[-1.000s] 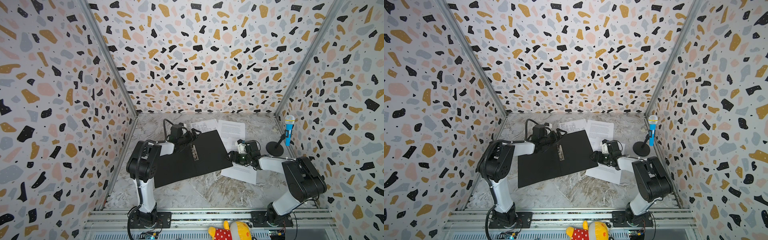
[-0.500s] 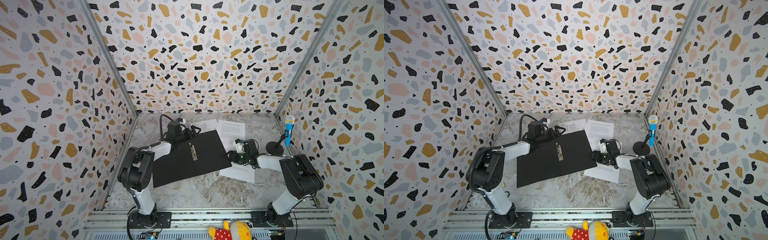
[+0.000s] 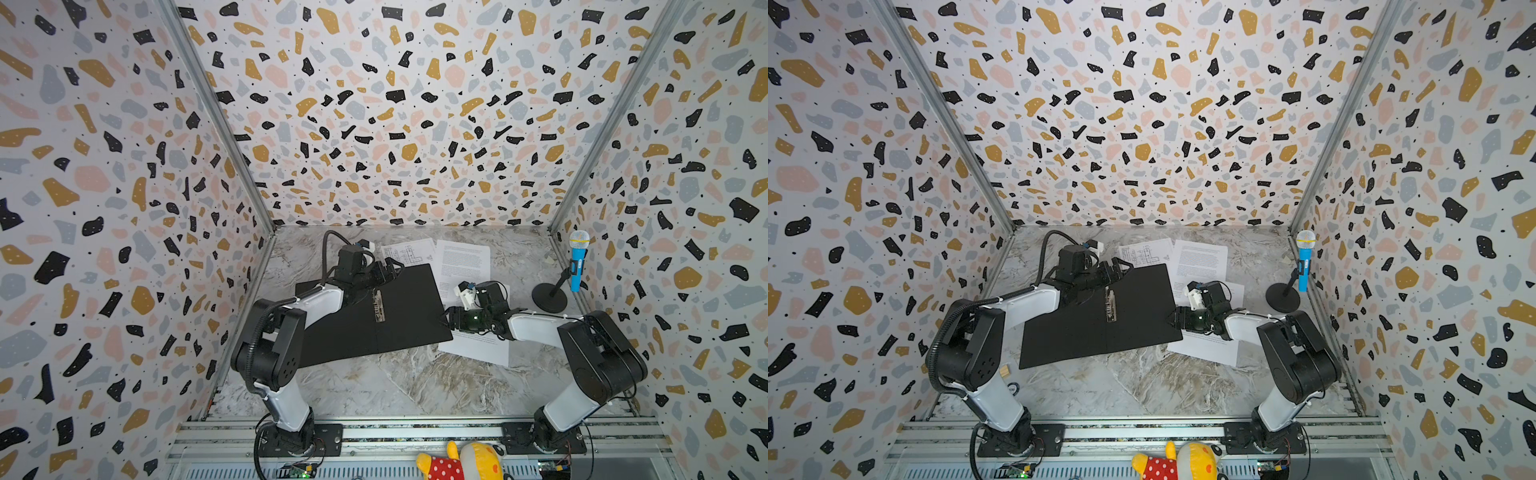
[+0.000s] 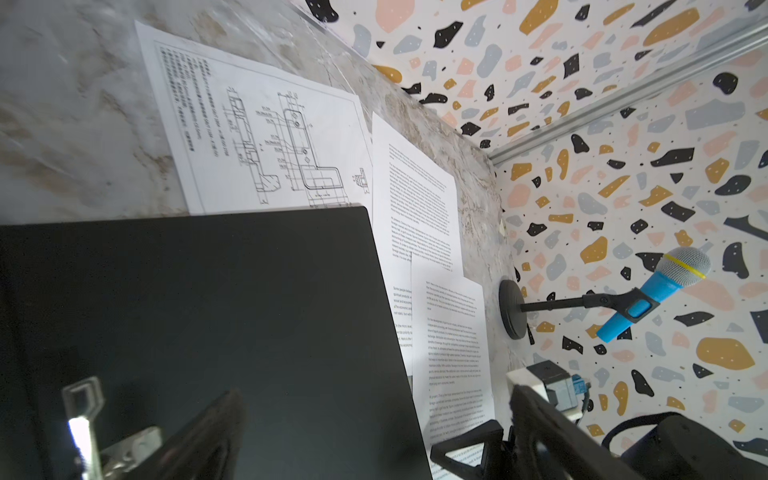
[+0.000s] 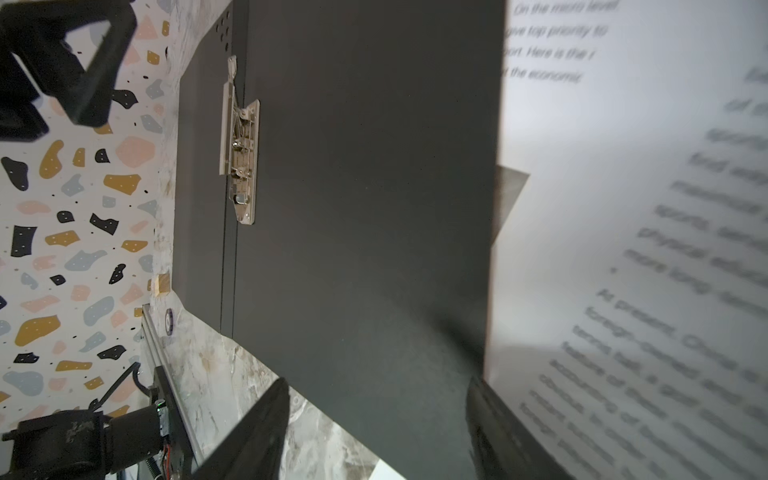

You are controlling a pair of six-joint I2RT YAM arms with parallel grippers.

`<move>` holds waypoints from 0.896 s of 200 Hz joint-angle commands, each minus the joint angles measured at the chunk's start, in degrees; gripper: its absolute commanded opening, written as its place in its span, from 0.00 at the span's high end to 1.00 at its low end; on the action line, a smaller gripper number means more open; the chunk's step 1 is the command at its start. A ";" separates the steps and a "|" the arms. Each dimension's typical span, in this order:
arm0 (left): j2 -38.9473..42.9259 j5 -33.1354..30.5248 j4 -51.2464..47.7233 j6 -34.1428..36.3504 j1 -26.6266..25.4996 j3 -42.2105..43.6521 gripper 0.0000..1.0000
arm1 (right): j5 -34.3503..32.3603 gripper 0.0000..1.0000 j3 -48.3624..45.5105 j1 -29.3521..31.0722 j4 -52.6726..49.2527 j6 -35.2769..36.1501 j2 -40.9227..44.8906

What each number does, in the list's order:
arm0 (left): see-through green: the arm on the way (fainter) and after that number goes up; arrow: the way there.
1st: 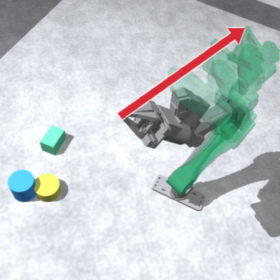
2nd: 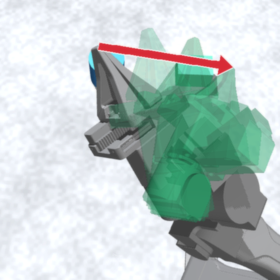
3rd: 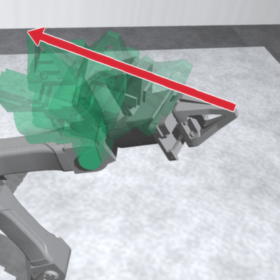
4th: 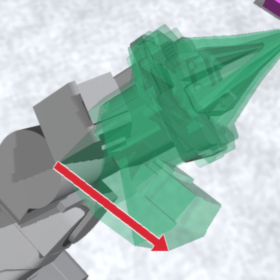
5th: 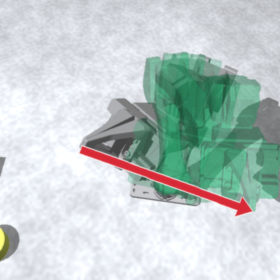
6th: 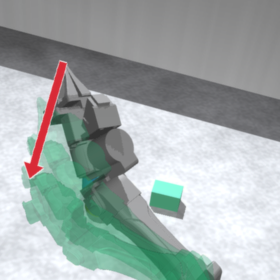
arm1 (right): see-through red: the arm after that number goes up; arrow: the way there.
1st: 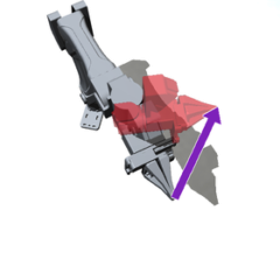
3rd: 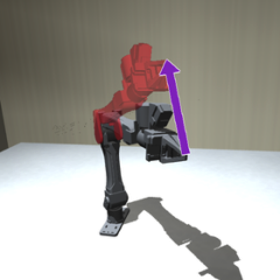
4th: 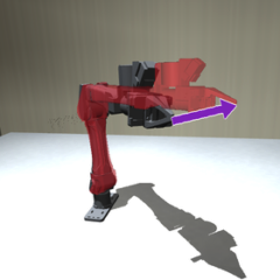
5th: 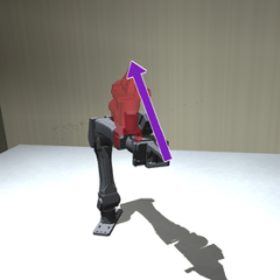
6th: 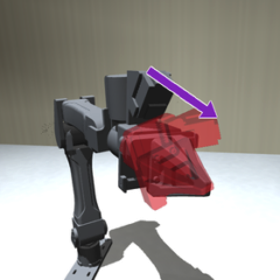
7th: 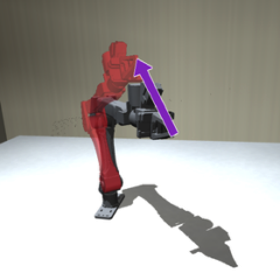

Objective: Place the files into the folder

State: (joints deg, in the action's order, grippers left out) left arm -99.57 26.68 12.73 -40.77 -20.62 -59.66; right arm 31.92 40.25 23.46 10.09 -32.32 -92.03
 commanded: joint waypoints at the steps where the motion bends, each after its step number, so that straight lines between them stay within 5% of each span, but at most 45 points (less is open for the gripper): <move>1: -0.43 -1.56 -1.40 1.89 -4.23 -3.59 0.01 | -5.47 0.27 0.60 -1.87 -3.92 1.22 5.65; 67: -12.25 -3.61 -2.80 1.25 -14.34 -14.31 0.00 | -22.02 0.09 -4.88 -12.78 -12.99 7.35 15.92; 116: -20.75 -5.63 -8.23 3.80 -19.89 -24.00 0.00 | -20.57 0.02 -10.69 -23.20 -13.13 8.24 19.60; 179: -27.84 -9.99 -15.64 6.15 -23.36 -31.25 0.07 | -14.04 0.01 -14.04 -27.34 -10.95 8.09 20.79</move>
State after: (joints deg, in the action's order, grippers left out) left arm -125.12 19.92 1.43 -36.97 -43.24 -87.92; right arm 14.52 26.39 -3.31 -1.23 -24.84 -71.90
